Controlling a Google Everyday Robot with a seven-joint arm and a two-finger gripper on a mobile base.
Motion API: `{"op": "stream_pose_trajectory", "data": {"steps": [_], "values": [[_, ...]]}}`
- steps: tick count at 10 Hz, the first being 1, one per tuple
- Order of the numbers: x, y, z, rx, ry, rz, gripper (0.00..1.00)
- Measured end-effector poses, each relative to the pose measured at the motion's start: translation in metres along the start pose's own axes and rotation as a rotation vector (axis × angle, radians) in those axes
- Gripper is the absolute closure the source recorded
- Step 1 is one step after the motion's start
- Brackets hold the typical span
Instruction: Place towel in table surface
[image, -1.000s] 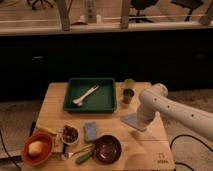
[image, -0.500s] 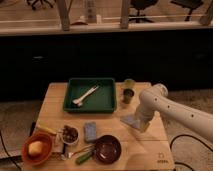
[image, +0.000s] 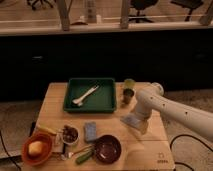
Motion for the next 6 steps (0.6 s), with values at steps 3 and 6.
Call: {"op": "stream_pose_trajectory", "data": {"steps": [3,6], "values": [[0.004,-0.003,0.011,-0.02,-0.002,0.002,0.2],[0.007,-0.005,0.02,-0.032,-0.021,0.002,0.42]]}}
